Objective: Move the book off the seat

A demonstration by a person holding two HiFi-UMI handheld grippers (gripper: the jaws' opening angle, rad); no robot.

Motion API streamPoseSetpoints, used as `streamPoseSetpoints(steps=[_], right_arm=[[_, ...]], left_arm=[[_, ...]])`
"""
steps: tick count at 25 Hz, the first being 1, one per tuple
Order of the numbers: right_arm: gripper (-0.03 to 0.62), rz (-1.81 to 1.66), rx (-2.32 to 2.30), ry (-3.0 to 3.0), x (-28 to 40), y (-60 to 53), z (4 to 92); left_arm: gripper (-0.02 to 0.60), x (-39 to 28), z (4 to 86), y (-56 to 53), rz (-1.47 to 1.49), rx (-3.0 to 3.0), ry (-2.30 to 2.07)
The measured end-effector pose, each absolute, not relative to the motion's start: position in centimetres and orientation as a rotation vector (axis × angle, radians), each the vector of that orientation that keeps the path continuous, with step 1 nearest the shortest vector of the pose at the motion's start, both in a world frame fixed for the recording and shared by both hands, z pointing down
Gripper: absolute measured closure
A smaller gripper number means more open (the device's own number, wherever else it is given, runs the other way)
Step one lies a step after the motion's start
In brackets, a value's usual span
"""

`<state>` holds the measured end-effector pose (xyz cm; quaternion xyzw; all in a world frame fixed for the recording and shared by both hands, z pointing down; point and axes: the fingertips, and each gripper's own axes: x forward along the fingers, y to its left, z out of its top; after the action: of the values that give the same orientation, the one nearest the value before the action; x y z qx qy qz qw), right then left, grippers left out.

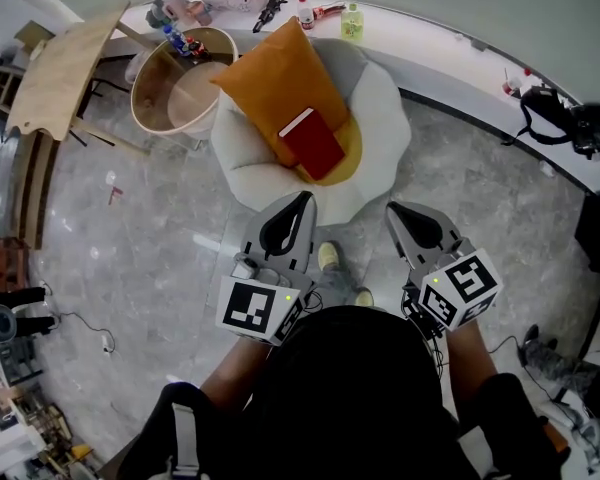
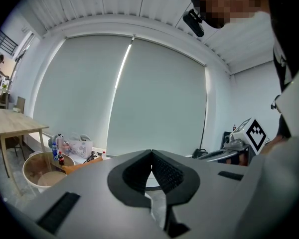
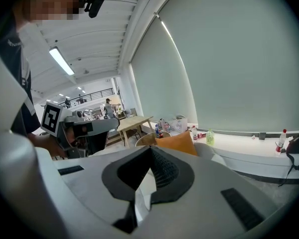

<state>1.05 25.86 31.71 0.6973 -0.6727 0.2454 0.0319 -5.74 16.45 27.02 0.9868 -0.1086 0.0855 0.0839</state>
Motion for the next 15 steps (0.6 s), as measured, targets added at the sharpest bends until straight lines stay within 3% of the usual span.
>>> streamPoseSetpoints(steps=[15], right_arm=[[0.588,0.744,2.144,-2.028,1.0,20.0,32.3]], left_arm=[[0.578,-4.9,27.5,10.9,0.216,2.921,-0.242]])
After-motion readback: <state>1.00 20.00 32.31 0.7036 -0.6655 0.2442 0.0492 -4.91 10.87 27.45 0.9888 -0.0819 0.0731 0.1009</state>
